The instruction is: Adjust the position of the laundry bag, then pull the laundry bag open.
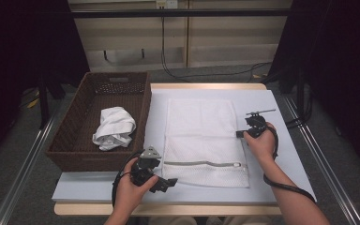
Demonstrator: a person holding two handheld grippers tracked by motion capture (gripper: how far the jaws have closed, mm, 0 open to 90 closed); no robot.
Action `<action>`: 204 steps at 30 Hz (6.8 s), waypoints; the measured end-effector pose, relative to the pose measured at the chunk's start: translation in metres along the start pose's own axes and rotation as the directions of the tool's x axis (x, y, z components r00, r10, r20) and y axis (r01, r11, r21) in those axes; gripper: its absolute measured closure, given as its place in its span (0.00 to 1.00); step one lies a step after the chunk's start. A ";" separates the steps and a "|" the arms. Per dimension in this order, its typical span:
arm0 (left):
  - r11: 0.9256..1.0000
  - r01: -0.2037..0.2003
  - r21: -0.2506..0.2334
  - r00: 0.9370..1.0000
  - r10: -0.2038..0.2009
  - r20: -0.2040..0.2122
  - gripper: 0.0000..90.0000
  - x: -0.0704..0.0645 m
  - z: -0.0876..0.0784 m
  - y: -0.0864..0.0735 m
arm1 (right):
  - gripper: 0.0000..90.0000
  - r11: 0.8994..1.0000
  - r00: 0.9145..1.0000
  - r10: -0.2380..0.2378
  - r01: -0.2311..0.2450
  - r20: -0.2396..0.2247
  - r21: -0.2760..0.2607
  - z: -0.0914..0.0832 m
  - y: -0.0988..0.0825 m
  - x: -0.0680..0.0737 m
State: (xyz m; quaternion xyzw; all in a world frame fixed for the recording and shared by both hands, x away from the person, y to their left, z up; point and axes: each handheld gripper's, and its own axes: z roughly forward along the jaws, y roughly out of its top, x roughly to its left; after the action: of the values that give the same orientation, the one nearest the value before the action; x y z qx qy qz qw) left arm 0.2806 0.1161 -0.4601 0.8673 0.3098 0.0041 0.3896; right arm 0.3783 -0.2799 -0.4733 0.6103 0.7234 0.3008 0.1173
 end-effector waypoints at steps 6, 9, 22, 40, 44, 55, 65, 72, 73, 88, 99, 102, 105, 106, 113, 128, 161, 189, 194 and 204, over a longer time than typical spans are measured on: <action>1.000 0.000 0.001 1.000 0.000 0.008 0.02 0.000 0.002 0.000 | 1.00 1.000 1.000 0.002 -0.002 0.024 -0.001 -0.002 0.002 -0.006; 1.000 0.001 0.002 1.000 -0.001 0.007 0.02 -0.001 0.003 0.001 | 1.00 1.000 1.000 0.004 -0.004 0.026 -0.002 -0.002 0.002 -0.008; 1.000 0.000 0.008 1.000 0.000 0.010 0.02 -0.002 0.007 0.002 | 1.00 1.000 0.999 0.010 -0.009 0.037 -0.005 -0.001 0.003 -0.012; 1.000 0.003 0.002 1.000 -0.003 0.010 0.02 -0.003 0.009 0.003 | 0.95 1.000 0.999 0.006 -0.005 0.041 -0.023 -0.002 0.002 -0.014; 1.000 0.000 0.011 1.000 0.000 0.005 0.02 -0.004 0.010 0.004 | 0.87 0.999 1.000 -0.003 0.004 0.027 -0.049 -0.004 -0.001 -0.016; 1.000 -0.001 0.005 1.000 0.001 0.005 0.02 -0.007 0.011 0.007 | 0.56 0.991 0.999 -0.050 0.050 0.001 -0.124 -0.030 -0.014 -0.013; 1.000 0.003 -0.008 1.000 -0.003 0.014 0.02 -0.008 0.013 0.010 | 0.37 0.983 0.996 -0.080 0.070 -0.051 -0.169 -0.049 -0.031 -0.010; 1.000 0.006 0.000 1.000 -0.006 0.015 0.02 -0.009 0.014 0.013 | 0.27 0.980 0.993 -0.090 0.075 -0.073 -0.184 -0.059 -0.046 -0.013; 1.000 0.006 -0.009 1.000 -0.006 0.016 0.02 -0.010 0.015 0.013 | 0.27 0.980 0.993 -0.090 0.075 -0.073 -0.184 -0.059 -0.046 -0.013; 1.000 0.023 -0.011 0.999 -0.022 0.046 0.02 -0.012 0.021 0.024 | 0.19 0.973 0.982 -0.157 0.136 -0.101 -0.184 -0.080 -0.064 0.002; 1.000 0.023 -0.014 0.996 -0.022 0.088 0.01 -0.025 0.041 0.049 | 0.20 0.968 0.985 -0.131 0.102 -0.113 -0.231 -0.092 -0.072 -0.004; 0.999 0.047 -0.016 0.994 -0.045 0.099 0.01 -0.027 0.048 0.055 | 0.20 0.967 0.985 -0.127 0.096 -0.120 -0.237 -0.094 -0.072 -0.005; 0.996 0.088 0.010 0.991 -0.088 0.100 0.01 -0.028 0.057 0.061 | 0.20 0.965 0.984 -0.139 0.109 -0.110 -0.237 -0.093 -0.071 -0.005; 0.995 0.093 0.019 0.989 -0.095 0.111 0.01 -0.028 0.059 0.062 | 0.20 0.966 0.983 -0.143 0.113 -0.114 -0.232 -0.092 -0.072 -0.004; 0.997 0.079 0.009 0.992 -0.080 0.097 0.01 -0.029 0.068 0.066 | 0.20 0.966 0.980 -0.154 0.123 -0.124 -0.229 -0.090 -0.070 -0.002; 0.998 0.061 -0.001 0.993 -0.061 0.101 0.04 -0.037 0.076 0.082 | 0.20 0.964 0.977 -0.167 0.132 -0.134 -0.232 -0.091 -0.068 0.001; 1.000 0.019 -0.014 0.987 -0.016 0.161 0.13 -0.058 0.108 0.119 | 0.21 0.964 0.982 -0.142 0.109 -0.124 -0.243 -0.102 -0.076 -0.009; 0.995 0.099 0.032 0.962 -0.103 0.252 0.39 -0.073 0.138 0.128 | 0.21 0.965 0.988 -0.111 0.081 -0.109 -0.251 -0.110 -0.082 -0.014; 0.984 0.154 0.086 0.953 -0.171 0.252 0.45 -0.072 0.142 0.129 | 0.21 0.965 0.987 -0.112 0.081 -0.112 -0.251 -0.111 -0.082 -0.014; 0.964 0.232 0.133 0.934 -0.259 0.248 0.61 -0.074 0.150 0.129 | 0.21 0.965 0.986 -0.119 0.088 -0.115 -0.245 -0.109 -0.082 -0.012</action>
State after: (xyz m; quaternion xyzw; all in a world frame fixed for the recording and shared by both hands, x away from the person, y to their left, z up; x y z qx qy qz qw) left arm 0.3275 -0.0900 -0.4601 0.8332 0.3612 -0.1753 0.3802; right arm 0.2556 -0.3292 -0.4369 0.5325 0.7188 0.4179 0.1588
